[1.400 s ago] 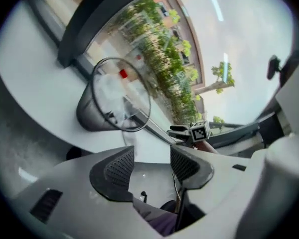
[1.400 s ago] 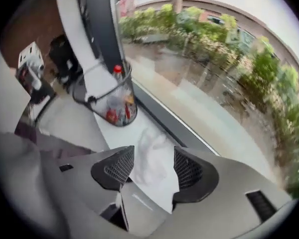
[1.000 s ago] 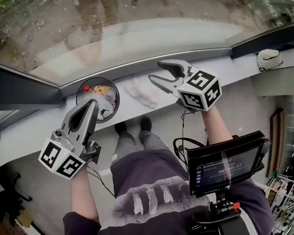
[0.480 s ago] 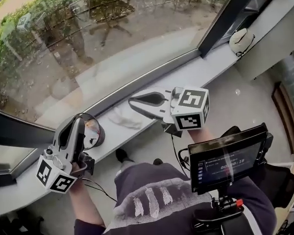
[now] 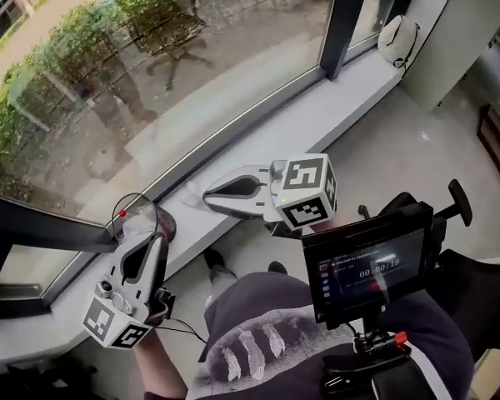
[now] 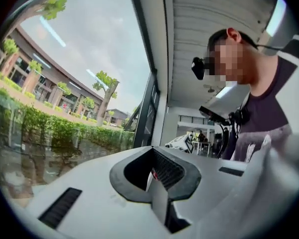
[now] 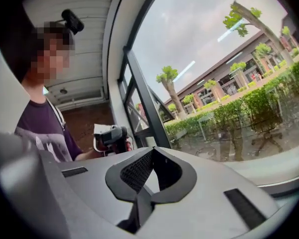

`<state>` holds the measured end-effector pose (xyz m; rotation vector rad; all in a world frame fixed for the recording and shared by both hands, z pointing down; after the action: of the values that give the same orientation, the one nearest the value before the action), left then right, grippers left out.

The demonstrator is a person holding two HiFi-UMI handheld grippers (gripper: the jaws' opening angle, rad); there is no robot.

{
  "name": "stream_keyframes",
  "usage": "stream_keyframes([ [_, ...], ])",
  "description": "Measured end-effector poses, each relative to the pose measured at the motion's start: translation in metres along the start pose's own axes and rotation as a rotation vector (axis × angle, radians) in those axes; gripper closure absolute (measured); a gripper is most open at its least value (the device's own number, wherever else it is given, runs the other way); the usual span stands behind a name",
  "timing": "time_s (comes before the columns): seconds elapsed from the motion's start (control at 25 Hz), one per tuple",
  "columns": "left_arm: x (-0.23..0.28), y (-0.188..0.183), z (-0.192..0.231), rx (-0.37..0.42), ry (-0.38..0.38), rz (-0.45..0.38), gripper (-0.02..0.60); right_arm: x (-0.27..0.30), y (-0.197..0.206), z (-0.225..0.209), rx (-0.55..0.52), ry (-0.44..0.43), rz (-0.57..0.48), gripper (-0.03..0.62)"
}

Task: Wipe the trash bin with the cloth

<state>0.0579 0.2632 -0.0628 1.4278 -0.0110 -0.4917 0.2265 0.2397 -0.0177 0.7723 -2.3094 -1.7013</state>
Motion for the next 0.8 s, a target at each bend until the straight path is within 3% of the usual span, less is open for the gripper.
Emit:
stream_keyframes([
  [0.16, -0.014, 0.0, -0.026, 0.114, -0.075, 0.131, 0.584, 0.025, 0.017, 0.026, -0.048, -0.128, 0.073, 0.595],
  [0.36, -0.037, -0.012, -0.034, 0.147, -0.126, 0.166, 0.584, 0.054, 0.018, 0.05, -0.006, -0.222, 0.069, 0.595],
  [0.56, -0.09, -0.016, -0.045, 0.107, -0.127, 0.123, 0.584, 0.081, 0.035, 0.08, 0.015, -0.247, 0.092, 0.597],
  [0.8, -0.164, -0.029, -0.047, 0.171, -0.2, 0.142, 0.584, 0.12, 0.058, 0.125, 0.005, -0.217, 0.121, 0.596],
])
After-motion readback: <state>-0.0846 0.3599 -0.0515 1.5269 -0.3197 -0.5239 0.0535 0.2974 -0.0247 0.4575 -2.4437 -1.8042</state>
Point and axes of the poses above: the fingertips, and each gripper's own axes: x forward along the fingers, z to its left, y out of its underside, the point moved 5 cm from there along -x, backward along the fingers, and after that the axes turned 13 degrees about -z, right-handed, at the moved point
